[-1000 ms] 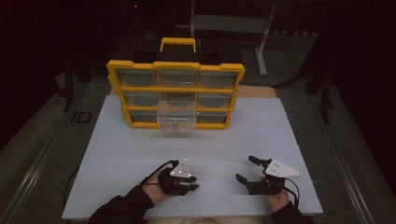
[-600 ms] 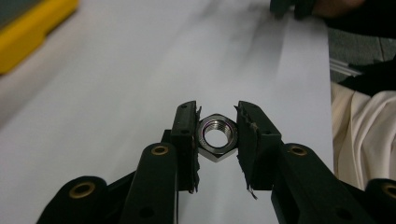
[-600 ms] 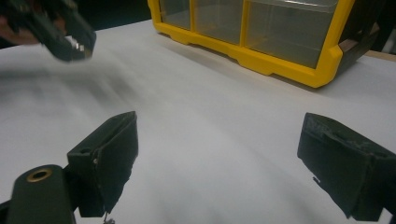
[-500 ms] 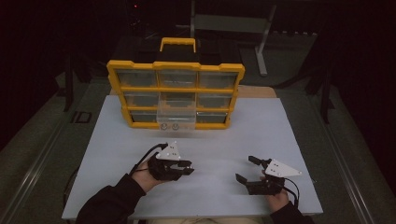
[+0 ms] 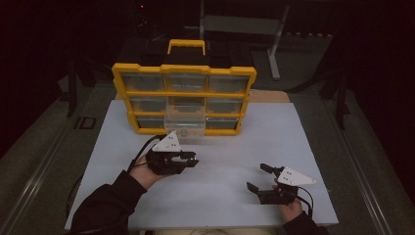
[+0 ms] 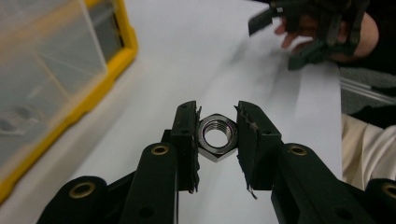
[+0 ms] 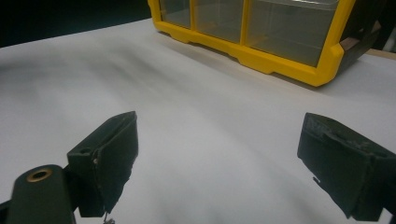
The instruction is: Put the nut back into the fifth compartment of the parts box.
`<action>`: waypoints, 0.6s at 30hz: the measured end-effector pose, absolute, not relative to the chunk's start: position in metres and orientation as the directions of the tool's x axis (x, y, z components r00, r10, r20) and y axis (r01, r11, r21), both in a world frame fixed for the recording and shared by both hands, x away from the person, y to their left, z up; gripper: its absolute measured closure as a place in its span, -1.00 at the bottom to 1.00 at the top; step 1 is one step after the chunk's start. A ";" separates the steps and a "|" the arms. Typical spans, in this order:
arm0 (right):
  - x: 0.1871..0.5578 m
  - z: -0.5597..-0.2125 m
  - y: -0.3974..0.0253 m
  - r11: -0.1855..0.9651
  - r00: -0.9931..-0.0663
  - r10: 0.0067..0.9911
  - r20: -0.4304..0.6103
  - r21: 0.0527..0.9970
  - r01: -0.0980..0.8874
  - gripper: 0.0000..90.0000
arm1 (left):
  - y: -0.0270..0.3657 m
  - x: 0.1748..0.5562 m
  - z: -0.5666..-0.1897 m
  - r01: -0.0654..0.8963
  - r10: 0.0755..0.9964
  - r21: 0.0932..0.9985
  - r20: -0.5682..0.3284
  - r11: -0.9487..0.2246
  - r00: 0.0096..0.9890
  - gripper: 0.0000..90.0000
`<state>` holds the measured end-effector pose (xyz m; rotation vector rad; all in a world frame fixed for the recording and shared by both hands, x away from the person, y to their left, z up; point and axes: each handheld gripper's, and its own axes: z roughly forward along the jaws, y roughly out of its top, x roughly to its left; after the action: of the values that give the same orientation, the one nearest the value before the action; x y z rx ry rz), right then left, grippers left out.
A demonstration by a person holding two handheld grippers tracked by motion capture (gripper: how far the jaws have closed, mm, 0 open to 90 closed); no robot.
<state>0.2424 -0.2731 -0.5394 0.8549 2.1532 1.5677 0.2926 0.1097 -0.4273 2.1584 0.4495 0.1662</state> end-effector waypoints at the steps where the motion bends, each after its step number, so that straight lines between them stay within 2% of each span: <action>1: 0.242 -0.539 -0.273 0.208 -0.760 0.646 0.074 0.941 0.268 -0.72 | 0.110 0.293 -0.421 0.249 0.380 0.813 -0.037 -0.526 0.924 0.53; 18: 0.242 -0.540 -0.273 0.208 -0.759 0.646 0.075 0.940 0.269 -0.72 | 0.122 0.308 -0.373 0.240 0.445 0.866 -0.023 -0.438 0.895 0.52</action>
<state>0.2425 -0.2729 -0.5397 0.8574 2.1530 1.5685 0.3081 0.1216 -0.3734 2.0446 0.4939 0.2546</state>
